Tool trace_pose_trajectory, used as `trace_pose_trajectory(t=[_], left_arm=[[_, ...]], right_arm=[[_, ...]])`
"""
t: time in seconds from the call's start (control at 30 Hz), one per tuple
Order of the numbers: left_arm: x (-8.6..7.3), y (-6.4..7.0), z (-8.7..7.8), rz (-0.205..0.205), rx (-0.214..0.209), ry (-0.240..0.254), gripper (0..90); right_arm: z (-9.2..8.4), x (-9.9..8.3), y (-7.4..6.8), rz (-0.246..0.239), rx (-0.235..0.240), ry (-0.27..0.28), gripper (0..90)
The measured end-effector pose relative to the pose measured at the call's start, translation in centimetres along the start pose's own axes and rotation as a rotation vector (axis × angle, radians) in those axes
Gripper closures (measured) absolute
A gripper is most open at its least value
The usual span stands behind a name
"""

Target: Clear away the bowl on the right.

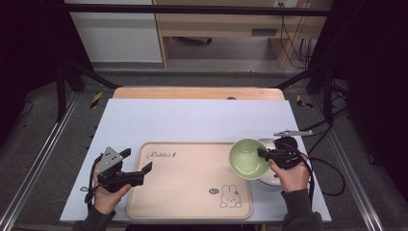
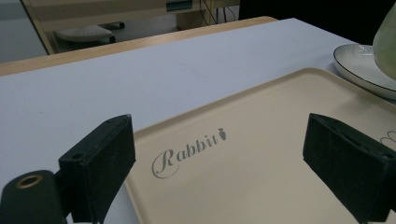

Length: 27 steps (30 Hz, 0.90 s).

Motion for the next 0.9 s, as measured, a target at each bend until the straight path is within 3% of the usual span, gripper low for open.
trace_pose_trajectory(t=[0.6,0.9], left_arm=[[-0.2,0.0,0.2,0.001,-0.004,-0.009,8.9],[-0.1,0.0,0.1,0.003,-0.010,-0.002,8.8]], right_arm=[[1.6,1.1,-2.9,-0.063,0.055,-0.018,82.5],[2.6,2.5,-4.7,-0.103,0.094,-0.008,82.5]])
Point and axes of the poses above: each handheld gripper's, and its own axes: z roughly forward along the jaws, x roughly out of its top, y roughly to its right, the point moved 4 cm from there along z, roughly forward along the jaws, and after that the axes turned 11 degrees about -z, right-handed, at the moved point
